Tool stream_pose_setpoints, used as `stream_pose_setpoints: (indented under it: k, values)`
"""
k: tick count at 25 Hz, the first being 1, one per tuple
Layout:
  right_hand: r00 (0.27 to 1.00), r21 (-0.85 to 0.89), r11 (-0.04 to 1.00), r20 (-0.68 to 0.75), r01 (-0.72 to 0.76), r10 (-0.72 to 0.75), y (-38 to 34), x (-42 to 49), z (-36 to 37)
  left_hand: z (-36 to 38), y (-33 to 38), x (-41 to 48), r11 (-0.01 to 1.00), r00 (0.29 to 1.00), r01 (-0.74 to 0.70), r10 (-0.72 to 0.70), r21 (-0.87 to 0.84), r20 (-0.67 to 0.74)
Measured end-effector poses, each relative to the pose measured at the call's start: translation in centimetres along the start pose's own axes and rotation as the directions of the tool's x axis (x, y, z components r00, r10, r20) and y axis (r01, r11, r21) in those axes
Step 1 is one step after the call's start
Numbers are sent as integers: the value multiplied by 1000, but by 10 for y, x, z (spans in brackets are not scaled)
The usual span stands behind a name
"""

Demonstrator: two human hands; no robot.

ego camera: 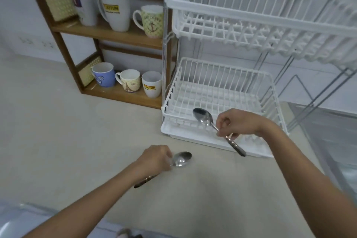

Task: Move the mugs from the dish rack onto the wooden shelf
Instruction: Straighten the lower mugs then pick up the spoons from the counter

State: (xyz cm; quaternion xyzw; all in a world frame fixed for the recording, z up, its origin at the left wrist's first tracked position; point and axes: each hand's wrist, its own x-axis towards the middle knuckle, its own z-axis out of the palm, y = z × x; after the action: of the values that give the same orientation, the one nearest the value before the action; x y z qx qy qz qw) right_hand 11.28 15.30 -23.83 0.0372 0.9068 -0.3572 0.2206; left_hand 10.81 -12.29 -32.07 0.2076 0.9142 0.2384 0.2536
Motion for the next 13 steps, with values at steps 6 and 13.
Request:
stream_pose_setpoints:
  k: [6,13]
  values:
    - [925,379,924,-367,51,99,38,57,-41,-81,75,32,828,980,-113,0,-550,-201]
    - [902,583,812,-349,-2,253,61,126,-9,-68,99,151,663,932,-22,-258,-749,-255]
